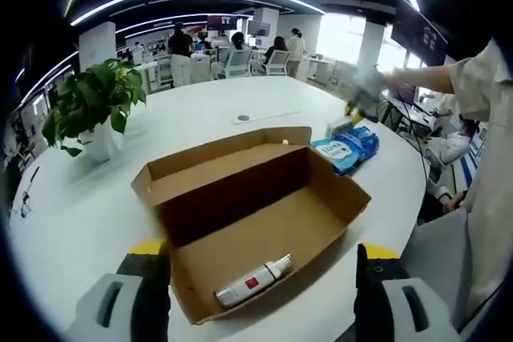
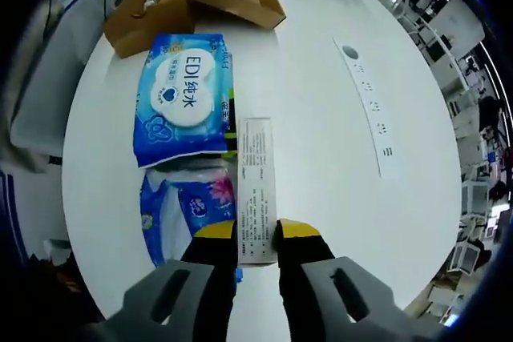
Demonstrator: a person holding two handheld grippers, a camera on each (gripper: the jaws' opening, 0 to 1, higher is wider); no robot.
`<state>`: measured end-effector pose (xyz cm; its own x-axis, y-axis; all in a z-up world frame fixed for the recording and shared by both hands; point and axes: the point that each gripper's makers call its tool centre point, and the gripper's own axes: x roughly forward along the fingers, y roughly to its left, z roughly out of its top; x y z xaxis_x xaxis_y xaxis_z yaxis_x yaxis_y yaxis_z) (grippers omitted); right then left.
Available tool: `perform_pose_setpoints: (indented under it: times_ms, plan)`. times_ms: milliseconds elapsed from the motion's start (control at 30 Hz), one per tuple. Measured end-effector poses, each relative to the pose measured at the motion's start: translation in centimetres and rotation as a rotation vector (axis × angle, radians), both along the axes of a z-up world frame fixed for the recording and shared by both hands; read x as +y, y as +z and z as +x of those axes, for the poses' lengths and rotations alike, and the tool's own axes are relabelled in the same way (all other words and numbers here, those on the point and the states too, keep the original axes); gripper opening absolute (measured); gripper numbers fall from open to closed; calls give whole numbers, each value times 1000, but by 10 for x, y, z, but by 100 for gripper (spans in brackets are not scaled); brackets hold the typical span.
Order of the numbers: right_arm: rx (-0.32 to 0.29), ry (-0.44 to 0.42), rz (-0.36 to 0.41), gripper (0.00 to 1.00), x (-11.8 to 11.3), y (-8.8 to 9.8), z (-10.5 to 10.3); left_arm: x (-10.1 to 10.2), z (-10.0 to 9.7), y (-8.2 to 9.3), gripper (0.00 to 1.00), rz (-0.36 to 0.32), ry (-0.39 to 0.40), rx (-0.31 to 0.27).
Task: Operate the shoe box by opening the lid, removing the specified soft item, and placing it in the target area until the item is outside and the box remains undamaged.
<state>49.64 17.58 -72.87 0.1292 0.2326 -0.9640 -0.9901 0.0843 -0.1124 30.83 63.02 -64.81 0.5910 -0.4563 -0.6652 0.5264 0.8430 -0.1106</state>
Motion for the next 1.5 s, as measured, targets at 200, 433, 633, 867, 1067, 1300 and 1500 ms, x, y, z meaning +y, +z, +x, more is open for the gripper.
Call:
perform_pose_setpoints:
  times_ms: [200, 433, 633, 867, 1067, 1300, 1500]
  plan:
    - [-11, 28, -54, 16, -16, -9, 0, 0, -1, -1, 98, 4, -5, 3]
    - [-23, 53, -106, 16, -31, -17, 1, 1, -3, -3, 98, 8, -5, 10]
    - [-28, 48, -110, 17, -31, -17, 3, 1, -3, -4, 98, 12, -6, 14]
    - [-41, 78, -137, 18, -37, -18, 4, 3, -2, -5, 98, 14, -11, 16]
    - [-65, 94, -153, 20, -39, -18, 7, 4, -3, -8, 97, 20, -17, 22]
    - [-94, 66, -130, 32, -36, -10, 10, 7, -2, -7, 96, 37, -34, 28]
    - [-113, 13, -103, 34, -36, -4, 9, 12, 0, -5, 95, 63, -64, 32]
